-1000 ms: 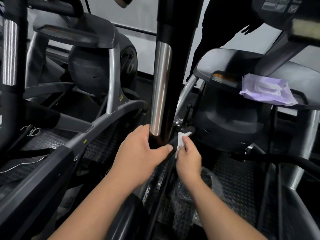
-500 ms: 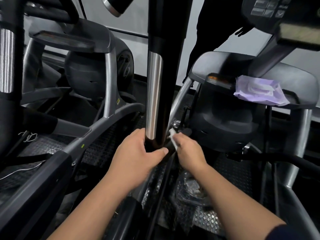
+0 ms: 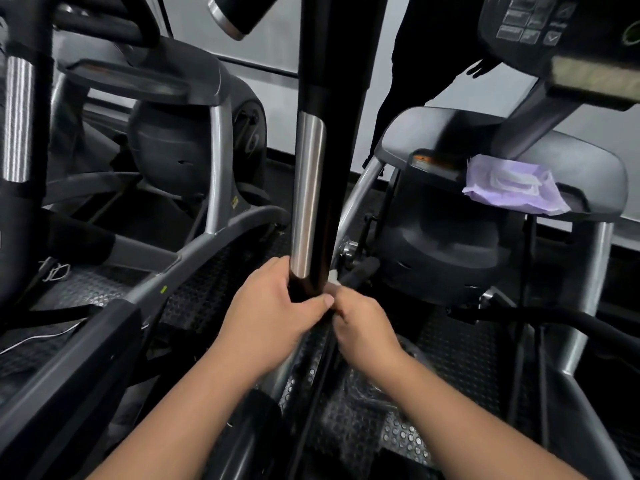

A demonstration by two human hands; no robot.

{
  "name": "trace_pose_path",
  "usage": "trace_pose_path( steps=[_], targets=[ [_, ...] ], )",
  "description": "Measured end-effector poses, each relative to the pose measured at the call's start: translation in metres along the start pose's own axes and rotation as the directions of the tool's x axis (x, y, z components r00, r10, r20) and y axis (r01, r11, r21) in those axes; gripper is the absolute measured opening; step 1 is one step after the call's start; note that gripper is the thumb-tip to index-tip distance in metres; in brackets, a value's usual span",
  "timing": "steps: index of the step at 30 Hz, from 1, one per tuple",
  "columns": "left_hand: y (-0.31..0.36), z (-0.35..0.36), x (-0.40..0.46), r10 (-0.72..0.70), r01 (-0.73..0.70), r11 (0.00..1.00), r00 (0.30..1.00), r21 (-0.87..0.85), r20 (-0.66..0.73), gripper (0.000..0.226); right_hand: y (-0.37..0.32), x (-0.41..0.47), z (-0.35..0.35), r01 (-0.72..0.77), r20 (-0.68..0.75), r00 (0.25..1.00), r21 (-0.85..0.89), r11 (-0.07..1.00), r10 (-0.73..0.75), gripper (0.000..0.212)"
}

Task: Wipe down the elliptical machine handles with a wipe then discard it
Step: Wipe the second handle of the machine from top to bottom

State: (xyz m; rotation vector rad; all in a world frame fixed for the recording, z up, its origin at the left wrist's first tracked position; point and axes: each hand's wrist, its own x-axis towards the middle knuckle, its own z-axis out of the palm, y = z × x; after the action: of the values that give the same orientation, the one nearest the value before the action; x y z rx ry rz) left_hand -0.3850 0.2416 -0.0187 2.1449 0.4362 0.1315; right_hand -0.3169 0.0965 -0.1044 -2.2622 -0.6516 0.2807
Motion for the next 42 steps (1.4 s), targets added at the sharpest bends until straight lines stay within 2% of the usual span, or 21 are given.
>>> trace_pose_path(
  steps=[3,5,8,12,16,17,19,21,25,30,34,36,39,41,42],
  targets=[
    [0.001,-0.001,-0.001,-0.008,0.008,1.000,1.000,-0.004,0.003,0.022,0.017,0.018,-0.002,-0.099,-0.029,0.995,-0.095,0.991,0.097,0.052],
    [0.000,0.000,-0.002,-0.006,0.006,1.000,1.000,-0.007,-0.007,0.023,0.001,0.014,0.004,-0.064,-0.018,0.998,-0.076,0.995,0.063,0.043],
    [0.000,0.000,-0.001,0.000,0.000,1.000,1.000,-0.002,-0.014,0.024,-0.003,0.002,0.013,-0.007,-0.055,0.998,0.010,1.000,0.007,0.040],
    [0.001,0.000,-0.002,0.009,-0.009,1.000,1.000,0.001,-0.001,0.022,0.017,0.006,0.015,-0.206,-0.195,0.951,0.181,0.962,0.240,0.037],
    [0.000,0.000,-0.001,0.014,-0.014,1.000,1.000,-0.004,-0.014,0.023,-0.004,-0.009,0.027,-0.122,-0.268,0.941,0.301,0.946,0.207,0.029],
    [0.000,0.000,-0.001,0.016,-0.016,1.000,1.000,0.000,-0.016,0.023,0.000,-0.005,0.026,-0.170,-0.275,0.924,0.326,0.930,0.266,0.029],
    [0.000,0.001,-0.001,0.017,-0.017,1.000,1.000,0.020,-0.016,0.024,0.012,0.011,0.024,-0.315,-0.302,0.845,0.387,0.867,0.442,0.026],
    [0.001,0.001,-0.002,0.015,-0.015,1.000,1.000,0.024,-0.019,0.024,0.015,0.017,0.027,-0.378,-0.297,0.780,0.478,0.793,0.551,0.022],
    [0.003,0.000,-0.002,0.007,-0.006,1.000,1.000,0.024,-0.030,0.026,0.002,0.004,0.041,-0.325,-0.273,0.808,0.533,0.781,0.522,0.019],
    [0.001,0.001,-0.003,-0.001,0.001,1.000,1.000,0.008,-0.019,0.023,0.006,0.010,0.044,-0.369,-0.280,0.687,0.660,0.654,0.670,0.016],
    [0.003,0.001,-0.003,-0.007,0.007,1.000,1.000,0.006,-0.019,0.023,-0.005,0.000,0.049,-0.319,-0.263,0.699,0.718,0.619,0.665,0.016],
    [0.003,0.001,-0.002,-0.005,0.005,1.000,1.000,-0.002,-0.017,0.022,0.004,0.016,0.043,-0.315,-0.244,0.640,0.781,0.539,0.729,0.016],
    [0.003,0.001,-0.003,-0.008,0.008,1.000,1.000,-0.015,-0.011,0.021,0.028,0.052,0.029,-0.284,-0.080,0.511,0.924,0.256,0.856,0.021],
    [0.002,0.002,-0.003,-0.015,0.015,1.000,1.000,-0.017,-0.012,0.021,0.039,0.060,0.027,-0.259,0.038,0.482,0.961,0.101,0.876,0.026],
    [0.001,0.002,-0.003,-0.017,0.016,1.000,1.000,-0.019,-0.014,0.022,0.038,0.057,0.030,-0.246,0.088,0.500,0.968,0.044,0.861,0.029]
  ],
)
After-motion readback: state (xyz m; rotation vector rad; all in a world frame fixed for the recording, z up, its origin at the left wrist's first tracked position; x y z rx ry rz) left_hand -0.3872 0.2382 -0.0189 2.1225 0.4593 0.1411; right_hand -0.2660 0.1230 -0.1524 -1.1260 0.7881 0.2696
